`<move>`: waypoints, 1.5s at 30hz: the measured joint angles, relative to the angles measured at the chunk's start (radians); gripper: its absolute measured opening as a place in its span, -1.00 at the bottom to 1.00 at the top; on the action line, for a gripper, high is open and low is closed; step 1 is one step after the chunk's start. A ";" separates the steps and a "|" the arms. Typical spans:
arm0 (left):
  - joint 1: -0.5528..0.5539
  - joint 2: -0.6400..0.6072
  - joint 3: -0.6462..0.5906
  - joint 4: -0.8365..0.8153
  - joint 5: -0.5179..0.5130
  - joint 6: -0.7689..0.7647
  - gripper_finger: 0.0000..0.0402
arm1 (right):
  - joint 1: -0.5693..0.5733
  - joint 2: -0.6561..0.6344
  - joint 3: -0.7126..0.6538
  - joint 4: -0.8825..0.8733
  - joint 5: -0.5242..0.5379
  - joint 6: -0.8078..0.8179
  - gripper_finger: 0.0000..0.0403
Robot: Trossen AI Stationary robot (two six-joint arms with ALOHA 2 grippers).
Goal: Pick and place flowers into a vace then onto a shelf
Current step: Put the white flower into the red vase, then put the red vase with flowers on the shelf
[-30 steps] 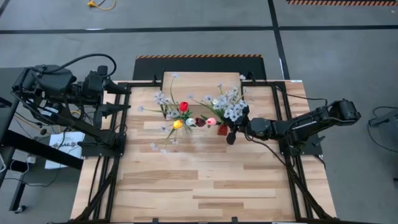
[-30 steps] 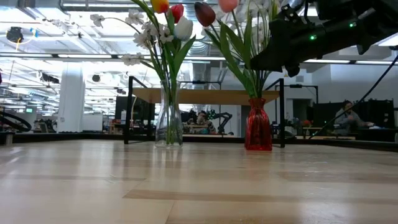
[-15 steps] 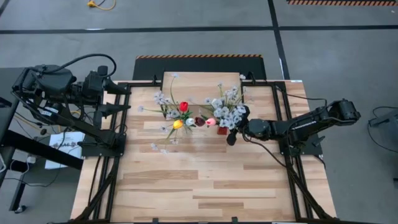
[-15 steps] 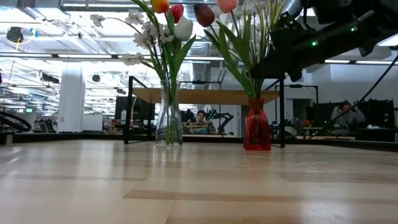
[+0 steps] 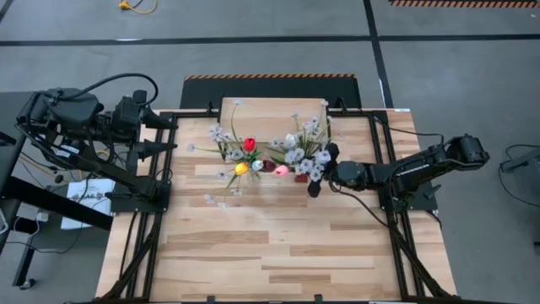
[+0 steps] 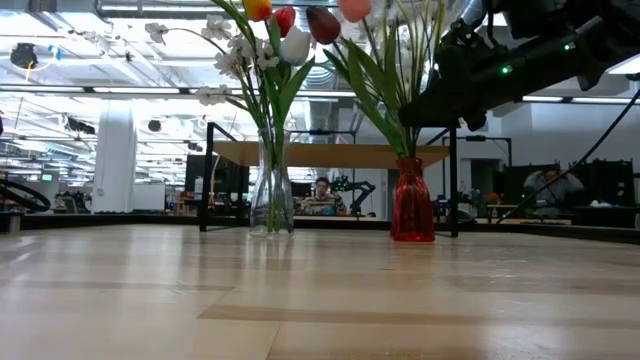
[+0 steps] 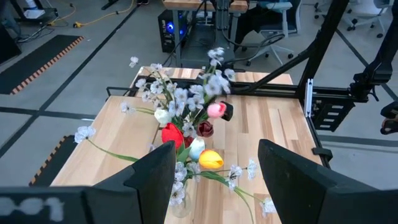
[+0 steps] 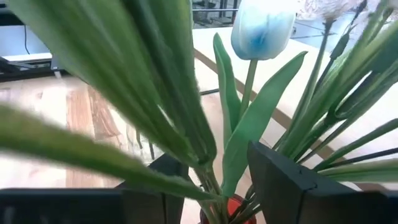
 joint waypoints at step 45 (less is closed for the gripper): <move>0.000 0.000 0.000 0.000 0.007 -0.005 0.09 | 0.088 -0.230 0.077 -0.642 -0.055 0.211 0.17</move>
